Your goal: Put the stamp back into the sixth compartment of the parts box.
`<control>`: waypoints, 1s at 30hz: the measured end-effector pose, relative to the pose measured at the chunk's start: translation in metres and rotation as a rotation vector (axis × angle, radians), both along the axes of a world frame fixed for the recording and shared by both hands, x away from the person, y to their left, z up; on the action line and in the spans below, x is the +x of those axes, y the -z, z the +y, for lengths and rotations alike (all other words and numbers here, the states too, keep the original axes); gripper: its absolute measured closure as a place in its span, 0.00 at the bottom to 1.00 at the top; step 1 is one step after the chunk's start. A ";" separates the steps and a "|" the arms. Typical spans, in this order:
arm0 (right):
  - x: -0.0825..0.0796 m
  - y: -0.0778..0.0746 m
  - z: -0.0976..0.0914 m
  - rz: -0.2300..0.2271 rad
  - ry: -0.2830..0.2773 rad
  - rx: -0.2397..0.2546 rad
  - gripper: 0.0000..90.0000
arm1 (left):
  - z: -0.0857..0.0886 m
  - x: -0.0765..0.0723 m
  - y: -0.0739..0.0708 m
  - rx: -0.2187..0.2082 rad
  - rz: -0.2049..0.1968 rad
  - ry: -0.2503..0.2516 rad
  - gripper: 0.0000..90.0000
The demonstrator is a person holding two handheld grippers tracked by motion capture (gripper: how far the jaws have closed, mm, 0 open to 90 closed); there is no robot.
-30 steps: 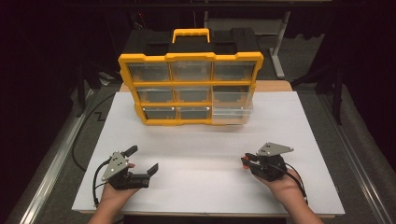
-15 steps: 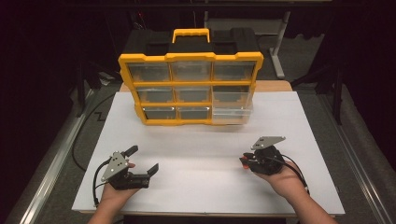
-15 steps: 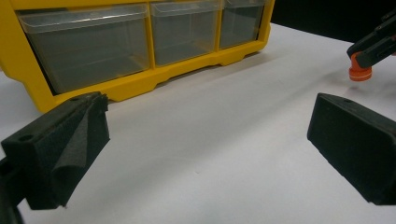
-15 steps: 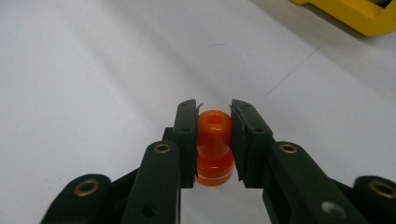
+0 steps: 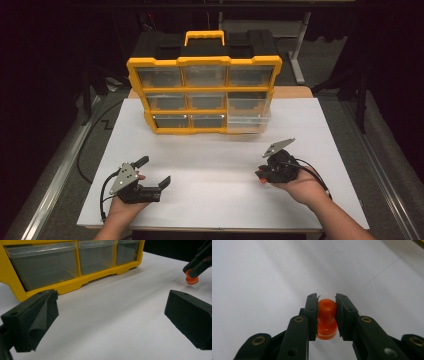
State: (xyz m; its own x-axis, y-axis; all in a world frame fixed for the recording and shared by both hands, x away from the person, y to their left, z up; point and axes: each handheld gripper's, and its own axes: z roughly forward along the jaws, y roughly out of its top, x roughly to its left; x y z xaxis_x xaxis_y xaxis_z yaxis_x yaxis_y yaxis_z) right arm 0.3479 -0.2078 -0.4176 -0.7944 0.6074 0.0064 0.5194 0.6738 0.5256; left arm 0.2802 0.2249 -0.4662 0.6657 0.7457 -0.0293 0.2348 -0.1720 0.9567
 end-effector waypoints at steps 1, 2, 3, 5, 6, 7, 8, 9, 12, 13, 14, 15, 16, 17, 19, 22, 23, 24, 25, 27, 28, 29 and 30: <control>0.000 0.000 0.000 0.000 0.000 0.000 0.83 | 0.000 0.000 0.000 0.000 0.000 0.000 0.01; 0.001 -0.002 0.001 0.018 -0.011 -0.017 0.83 | 0.000 0.000 0.000 0.001 -0.003 0.001 0.01; 0.001 -0.002 0.001 0.018 -0.011 -0.017 0.83 | 0.000 0.000 0.000 0.001 -0.003 0.001 0.01; 0.003 -0.004 0.002 0.037 -0.027 -0.033 0.83 | -0.001 0.000 0.000 0.003 -0.004 0.003 0.01; 0.005 -0.006 0.003 0.049 -0.041 -0.052 0.83 | -0.001 0.000 0.000 0.004 -0.004 0.003 0.01; 0.005 -0.006 0.003 0.049 -0.041 -0.052 0.83 | -0.001 0.000 0.000 0.004 -0.004 0.003 0.01; 0.006 -0.009 0.003 0.061 -0.050 -0.069 0.83 | -0.001 0.000 0.000 0.004 -0.003 0.003 0.01; 0.006 -0.009 0.003 0.061 -0.050 -0.069 0.83 | -0.001 0.000 0.000 0.004 -0.003 0.003 0.01; 0.009 -0.014 0.003 0.077 -0.077 -0.099 0.83 | -0.002 0.000 0.001 0.011 -0.003 0.007 0.01; 0.009 -0.014 0.003 0.077 -0.077 -0.099 0.83 | -0.002 0.000 0.001 0.011 -0.003 0.007 0.01; 0.010 -0.017 0.003 0.090 -0.084 -0.109 0.83 | -0.002 -0.001 0.000 0.013 -0.002 0.009 0.01; 0.010 -0.017 0.003 0.090 -0.084 -0.109 0.83 | -0.002 -0.001 0.000 0.013 -0.002 0.009 0.01; 0.011 -0.020 0.003 0.096 -0.092 -0.116 0.83 | -0.002 -0.001 0.000 0.013 -0.003 0.010 0.01; 0.011 -0.020 0.003 0.096 -0.092 -0.116 0.83 | -0.002 -0.001 0.000 0.013 -0.003 0.010 0.01; 0.012 -0.023 0.003 0.103 -0.096 -0.121 0.83 | -0.002 -0.001 0.000 0.013 -0.003 0.012 0.01; 0.013 -0.031 0.002 0.108 -0.111 -0.138 0.83 | -0.001 -0.001 0.000 0.007 -0.002 0.013 0.01; 0.013 -0.031 0.002 0.108 -0.111 -0.138 0.83 | -0.001 -0.001 0.000 0.007 -0.002 0.013 0.01; 0.014 -0.036 0.003 0.116 -0.113 -0.145 0.83 | 0.000 0.000 0.000 -0.006 0.006 0.015 0.01; 0.014 -0.036 0.003 0.116 -0.113 -0.145 0.83 | 0.000 0.000 0.000 -0.006 0.006 0.015 0.01; 0.015 -0.041 0.003 0.122 -0.129 -0.146 0.83 | 0.000 0.000 0.000 -0.011 0.005 0.011 0.01; 0.016 -0.046 0.003 0.129 -0.140 -0.148 0.83 | 0.000 0.000 0.000 -0.008 0.005 0.010 0.01; 0.016 -0.046 0.003 0.129 -0.140 -0.148 0.83 | 0.000 0.000 0.000 -0.008 0.005 0.010 0.01; 0.016 -0.051 0.004 0.131 -0.148 -0.153 0.83 | 0.000 0.000 0.000 -0.007 0.002 0.012 0.01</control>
State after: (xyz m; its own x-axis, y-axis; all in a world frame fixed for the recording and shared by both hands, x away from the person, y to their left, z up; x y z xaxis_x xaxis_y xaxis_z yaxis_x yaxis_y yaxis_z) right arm 0.3643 -0.2041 -0.3664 -0.8733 0.4861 0.0318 0.4659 0.8143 0.3463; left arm 0.2799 0.2251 -0.4663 0.6743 0.7376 -0.0357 0.2350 -0.1685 0.9573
